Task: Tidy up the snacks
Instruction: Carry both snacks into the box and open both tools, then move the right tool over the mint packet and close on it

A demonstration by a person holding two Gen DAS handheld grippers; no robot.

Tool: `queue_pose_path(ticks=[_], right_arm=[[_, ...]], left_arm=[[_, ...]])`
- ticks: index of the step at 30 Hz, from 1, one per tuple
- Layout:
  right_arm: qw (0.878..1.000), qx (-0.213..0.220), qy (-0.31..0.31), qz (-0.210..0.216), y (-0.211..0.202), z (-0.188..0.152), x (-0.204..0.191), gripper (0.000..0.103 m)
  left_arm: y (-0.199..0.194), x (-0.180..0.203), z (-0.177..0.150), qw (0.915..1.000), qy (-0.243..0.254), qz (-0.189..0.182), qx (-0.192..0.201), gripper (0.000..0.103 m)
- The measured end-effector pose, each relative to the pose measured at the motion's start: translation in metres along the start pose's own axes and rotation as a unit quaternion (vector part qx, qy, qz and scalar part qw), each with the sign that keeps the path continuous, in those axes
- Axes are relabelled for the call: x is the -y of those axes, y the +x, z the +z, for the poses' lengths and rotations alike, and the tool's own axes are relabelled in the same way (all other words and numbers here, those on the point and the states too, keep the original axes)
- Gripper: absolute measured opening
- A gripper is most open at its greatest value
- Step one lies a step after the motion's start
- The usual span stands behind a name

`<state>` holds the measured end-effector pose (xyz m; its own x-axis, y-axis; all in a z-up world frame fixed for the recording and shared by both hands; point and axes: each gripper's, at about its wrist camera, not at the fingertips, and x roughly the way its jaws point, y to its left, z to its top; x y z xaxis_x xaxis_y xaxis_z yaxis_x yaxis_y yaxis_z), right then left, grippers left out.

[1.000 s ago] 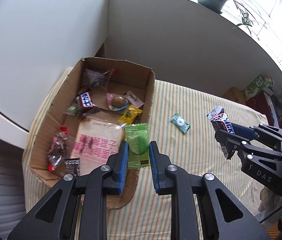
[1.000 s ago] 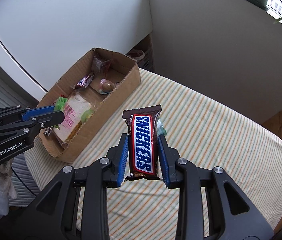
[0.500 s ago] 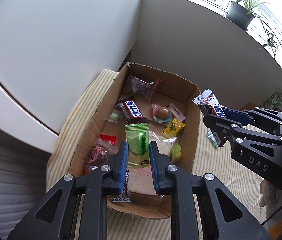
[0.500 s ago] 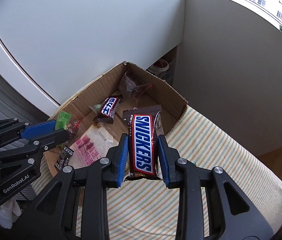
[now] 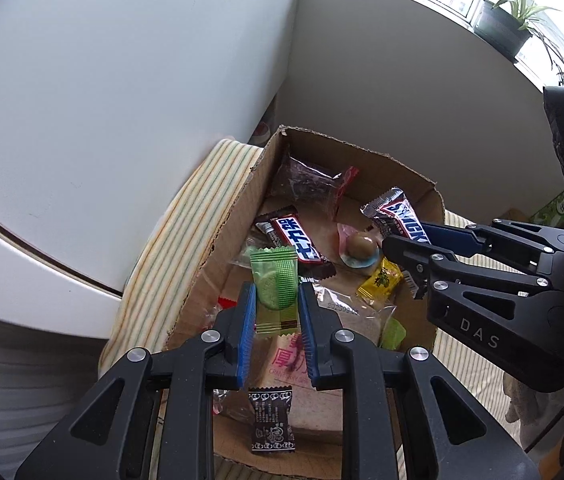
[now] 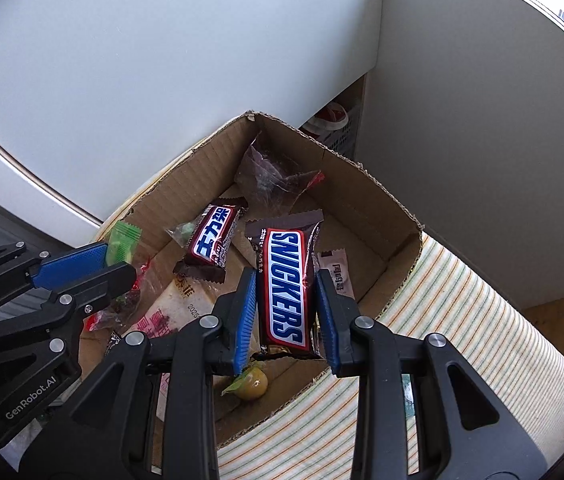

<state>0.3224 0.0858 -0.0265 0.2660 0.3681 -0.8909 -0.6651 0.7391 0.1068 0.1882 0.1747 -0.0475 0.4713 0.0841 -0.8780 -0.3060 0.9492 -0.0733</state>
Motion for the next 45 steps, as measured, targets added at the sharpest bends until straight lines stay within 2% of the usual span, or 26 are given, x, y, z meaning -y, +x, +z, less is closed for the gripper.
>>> queue_pose_path(ticks=[13,23,27,35,38,40,45], right_arm=[[1.000,0.016,0.003,-0.003,-0.015,-0.005,0.011,0.033],[0.999,0.023,0.032,-0.016,-0.037,-0.026,0.051,0.033],[0.998,0.012,0.043,-0.037,-0.035,-0.046,0.073,0.033],[0.997,-0.027,0.057,-0.044,-0.019,-0.082,0.098,0.033],[0.997,-0.044,0.042,-0.042,-0.007,-0.086,0.098,0.033],[0.997,-0.053,0.033,-0.044,0.001,-0.087,0.097,0.033],[0.996,-0.071,0.033,-0.040,0.019,-0.086,0.096,0.033]], left_arm=[[0.000,0.000,0.000,1.0000,0.000,0.006,0.001,0.021],[-0.013,0.003,-0.008,0.9999,-0.004,0.009,0.003,0.021],[-0.019,0.002,-0.020,0.9999,-0.011,0.010,-0.002,0.021],[-0.030,-0.001,-0.050,0.9995,-0.025,0.010,-0.014,0.021],[-0.035,-0.001,-0.060,0.9995,-0.025,0.013,-0.016,0.023],[-0.037,-0.003,-0.065,0.9993,-0.030,0.013,-0.017,0.029],[-0.045,-0.010,-0.072,0.9987,-0.046,0.015,-0.017,0.029]])
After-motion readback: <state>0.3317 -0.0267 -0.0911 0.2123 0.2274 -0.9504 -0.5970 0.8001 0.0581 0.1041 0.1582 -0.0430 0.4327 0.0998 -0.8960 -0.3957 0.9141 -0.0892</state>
